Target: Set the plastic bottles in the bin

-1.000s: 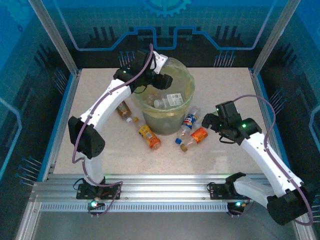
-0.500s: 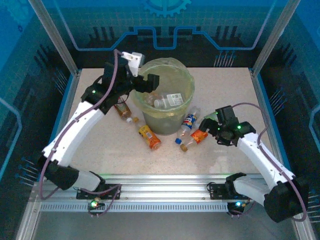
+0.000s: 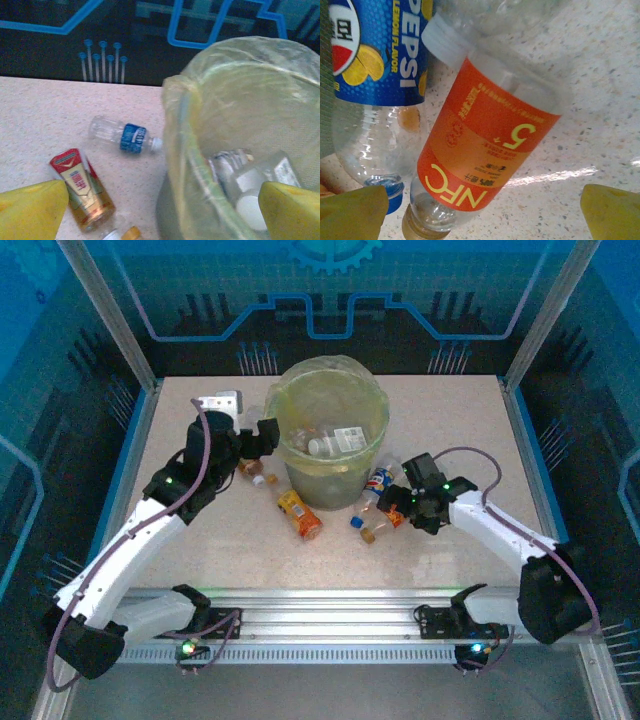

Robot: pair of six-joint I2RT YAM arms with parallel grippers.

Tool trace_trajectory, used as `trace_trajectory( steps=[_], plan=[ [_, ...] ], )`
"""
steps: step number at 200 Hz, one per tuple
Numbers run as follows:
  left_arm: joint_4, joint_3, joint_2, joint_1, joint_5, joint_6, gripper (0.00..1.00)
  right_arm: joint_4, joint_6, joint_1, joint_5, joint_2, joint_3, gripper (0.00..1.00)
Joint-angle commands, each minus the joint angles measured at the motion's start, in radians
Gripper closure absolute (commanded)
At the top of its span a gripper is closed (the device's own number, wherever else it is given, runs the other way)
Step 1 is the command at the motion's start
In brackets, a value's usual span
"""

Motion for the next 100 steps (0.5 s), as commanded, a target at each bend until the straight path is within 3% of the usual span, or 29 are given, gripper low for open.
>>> trace_trajectory(
  steps=[1,100],
  plan=[
    [0.052,-0.031,-0.041,0.016,-0.088,-0.046,0.01,0.006,0.014,0.031,0.034,0.044,0.053,0.00],
    [0.042,-0.042,-0.023,0.045,-0.054,-0.085,0.01,-0.005,0.009,0.041,0.074,0.149,0.039,0.06]
  ],
)
